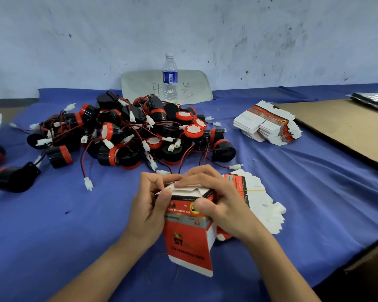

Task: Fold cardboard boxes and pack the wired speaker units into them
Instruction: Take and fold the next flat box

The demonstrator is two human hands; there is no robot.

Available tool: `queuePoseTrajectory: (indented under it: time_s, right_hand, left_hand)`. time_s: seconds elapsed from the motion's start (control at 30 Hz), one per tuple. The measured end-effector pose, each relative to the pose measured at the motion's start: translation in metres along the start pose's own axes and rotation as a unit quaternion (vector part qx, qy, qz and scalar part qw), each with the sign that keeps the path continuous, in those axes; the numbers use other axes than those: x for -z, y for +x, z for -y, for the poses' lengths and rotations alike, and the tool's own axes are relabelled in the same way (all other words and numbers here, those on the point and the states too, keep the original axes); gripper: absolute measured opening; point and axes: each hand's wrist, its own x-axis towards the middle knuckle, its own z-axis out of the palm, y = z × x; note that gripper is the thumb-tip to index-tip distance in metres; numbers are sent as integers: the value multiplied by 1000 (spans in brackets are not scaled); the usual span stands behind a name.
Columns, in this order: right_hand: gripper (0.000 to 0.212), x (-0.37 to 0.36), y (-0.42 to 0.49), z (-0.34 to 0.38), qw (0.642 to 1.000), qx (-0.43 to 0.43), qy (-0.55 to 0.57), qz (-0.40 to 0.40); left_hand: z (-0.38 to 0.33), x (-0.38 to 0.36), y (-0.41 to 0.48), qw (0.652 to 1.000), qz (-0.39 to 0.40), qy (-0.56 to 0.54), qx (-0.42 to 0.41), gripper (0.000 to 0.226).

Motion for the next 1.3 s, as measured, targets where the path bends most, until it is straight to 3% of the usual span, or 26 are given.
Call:
queuePoseTrajectory:
  time_s: [0.1,0.2,0.37,0.5,0.67,0.83,0.9,1.0,1.13,1.2,1.3]
  right_hand:
    - [43,0,-1,-1,996,-24,75,35]
    - [43,-9,0,-4,993,-3,97,-61]
    - [37,-17,3,-7,975,61,-10,-211]
    - [74,-20,2,-4,963,89,-56,-250]
    - [82,-20,1,-2,953,104,-103,-264]
    - [79,-19,2,-1,958,97,-108,-248]
    - [66,-17,1,-1,968,68,-42,-238]
    - [26,-11,2,-1,973,1,36,-228]
    - [27,-4,3,-4,966,-95,192,-148]
    - [29,-3,1,-6,970,-98,192,-111]
    - [45,-10,-2,-9,992,-81,64,-75]
  left_hand:
    - [-1,0,0,1000,-18,-22,-3,46]
    - [-1,-2,0,999,-16,-39,-2,35]
    - [5,-8,-8,997,78,10,7,99]
    - [5,-15,-11,994,97,29,-28,111]
    - [-1,-16,-13,993,85,69,-40,115]
    - [-5,-16,-11,991,73,104,-46,108]
    - [-3,-15,-11,991,55,109,-53,105]
    - [1,-13,-7,993,46,90,-54,104]
    - [0,-9,2,999,11,-6,-39,85]
    - [1,-2,11,996,-29,-79,16,61]
    - [4,6,25,967,-101,-133,193,27]
